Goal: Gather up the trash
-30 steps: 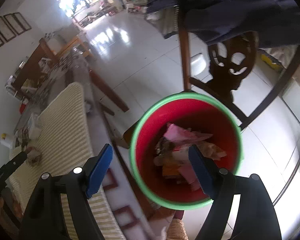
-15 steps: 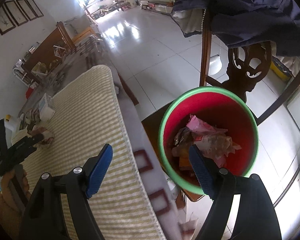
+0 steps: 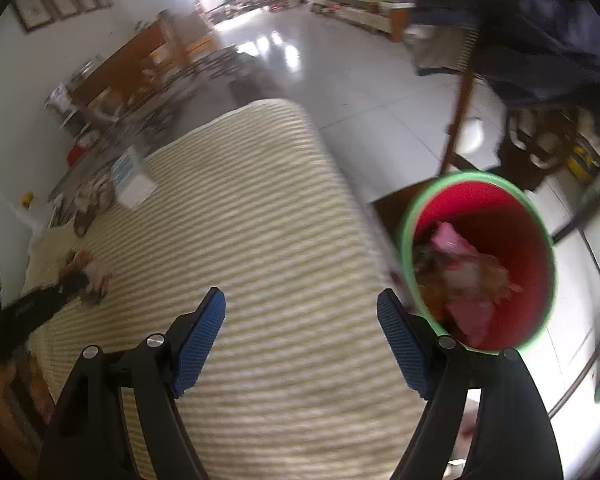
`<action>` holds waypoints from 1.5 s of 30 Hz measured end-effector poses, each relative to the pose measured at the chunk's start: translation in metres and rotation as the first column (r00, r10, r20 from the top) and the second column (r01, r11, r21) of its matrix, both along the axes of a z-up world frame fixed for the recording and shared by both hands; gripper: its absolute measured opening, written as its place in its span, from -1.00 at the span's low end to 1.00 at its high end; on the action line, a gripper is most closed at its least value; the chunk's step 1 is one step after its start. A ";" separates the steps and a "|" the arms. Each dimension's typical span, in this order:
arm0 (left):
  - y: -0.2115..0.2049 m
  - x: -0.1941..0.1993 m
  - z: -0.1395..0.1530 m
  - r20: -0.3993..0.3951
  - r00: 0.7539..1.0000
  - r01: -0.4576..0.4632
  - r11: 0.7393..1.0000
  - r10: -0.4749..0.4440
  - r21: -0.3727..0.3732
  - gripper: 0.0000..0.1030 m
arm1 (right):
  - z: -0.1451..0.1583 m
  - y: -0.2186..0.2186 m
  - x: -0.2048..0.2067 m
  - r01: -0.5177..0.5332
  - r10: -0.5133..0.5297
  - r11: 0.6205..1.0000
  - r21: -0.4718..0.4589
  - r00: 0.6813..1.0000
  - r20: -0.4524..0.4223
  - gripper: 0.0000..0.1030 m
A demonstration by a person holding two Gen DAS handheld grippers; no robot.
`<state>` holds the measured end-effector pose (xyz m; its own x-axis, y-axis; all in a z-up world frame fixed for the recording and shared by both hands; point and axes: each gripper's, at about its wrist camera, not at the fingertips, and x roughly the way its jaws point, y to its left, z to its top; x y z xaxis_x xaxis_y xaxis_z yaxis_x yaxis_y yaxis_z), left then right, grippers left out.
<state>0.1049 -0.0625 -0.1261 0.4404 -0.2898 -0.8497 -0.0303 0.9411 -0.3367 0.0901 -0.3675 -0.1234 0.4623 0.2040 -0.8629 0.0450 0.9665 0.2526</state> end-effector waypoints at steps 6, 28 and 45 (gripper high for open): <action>0.041 -0.037 0.000 -0.021 0.999 -0.025 1.000 0.025 0.019 -0.36 | 0.002 0.084 0.056 -0.167 0.168 0.986 -0.026 0.986 0.018 0.50; 0.140 -0.068 -0.017 -0.075 0.992 -0.101 0.994 0.098 -0.036 -0.06 | -0.042 0.211 0.188 -0.234 0.226 0.969 -0.078 0.969 -0.100 0.17; 0.142 -0.056 -0.033 -0.097 0.993 -0.076 0.996 0.071 -0.043 0.22 | -0.047 0.212 0.004 -0.319 0.301 0.941 -0.110 0.941 -0.154 0.22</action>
<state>0.0493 0.0790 -0.1589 0.3796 -0.2999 -0.8752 -0.1329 0.9185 -0.3724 0.0944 -0.1558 -0.1708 0.2732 0.1993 -0.9411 -0.2379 0.9619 0.1346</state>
